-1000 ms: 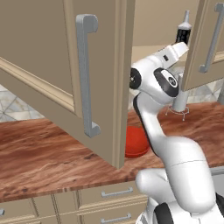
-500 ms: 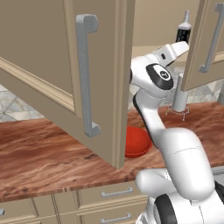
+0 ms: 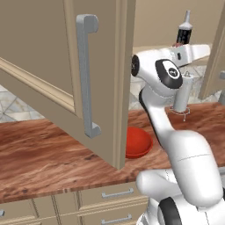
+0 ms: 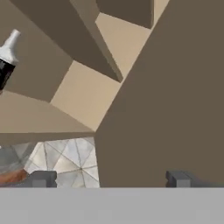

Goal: Open the cabinet. Pick the apple and peach from the cabinet and place them into the bowl. Then close the cabinet.

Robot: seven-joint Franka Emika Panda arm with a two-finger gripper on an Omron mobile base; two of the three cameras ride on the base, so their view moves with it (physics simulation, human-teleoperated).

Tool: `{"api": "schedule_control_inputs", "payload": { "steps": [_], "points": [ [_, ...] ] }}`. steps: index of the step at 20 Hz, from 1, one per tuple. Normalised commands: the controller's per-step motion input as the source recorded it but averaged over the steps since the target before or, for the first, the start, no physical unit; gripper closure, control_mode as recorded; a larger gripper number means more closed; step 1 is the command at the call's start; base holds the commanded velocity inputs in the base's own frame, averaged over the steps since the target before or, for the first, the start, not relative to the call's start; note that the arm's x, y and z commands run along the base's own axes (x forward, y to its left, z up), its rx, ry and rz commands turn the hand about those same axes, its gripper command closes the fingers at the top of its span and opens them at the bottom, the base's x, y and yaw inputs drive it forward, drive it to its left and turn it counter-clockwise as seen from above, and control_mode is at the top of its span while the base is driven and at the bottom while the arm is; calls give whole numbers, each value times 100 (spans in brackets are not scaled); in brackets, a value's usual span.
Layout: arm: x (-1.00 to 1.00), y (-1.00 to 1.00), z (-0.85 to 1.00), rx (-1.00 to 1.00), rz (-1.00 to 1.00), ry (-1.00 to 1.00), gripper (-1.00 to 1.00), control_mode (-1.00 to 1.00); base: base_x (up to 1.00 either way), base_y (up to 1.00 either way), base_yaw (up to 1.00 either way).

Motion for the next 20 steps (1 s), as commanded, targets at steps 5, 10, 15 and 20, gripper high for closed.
{"api": "schedule_control_inputs", "payload": {
  "steps": [5,10,15,20],
  "points": [
    [-100,-83,14,15,-7,-39,-100,-100,0,0,0],
    [-100,-93,5,19,-5,-39,-100,-100,0,0,0],
    [-100,-94,0,16,-6,-35,-100,-100,0,0,0],
    [-100,-79,0,13,-4,-32,-100,-100,0,0,0]
  ]
}}
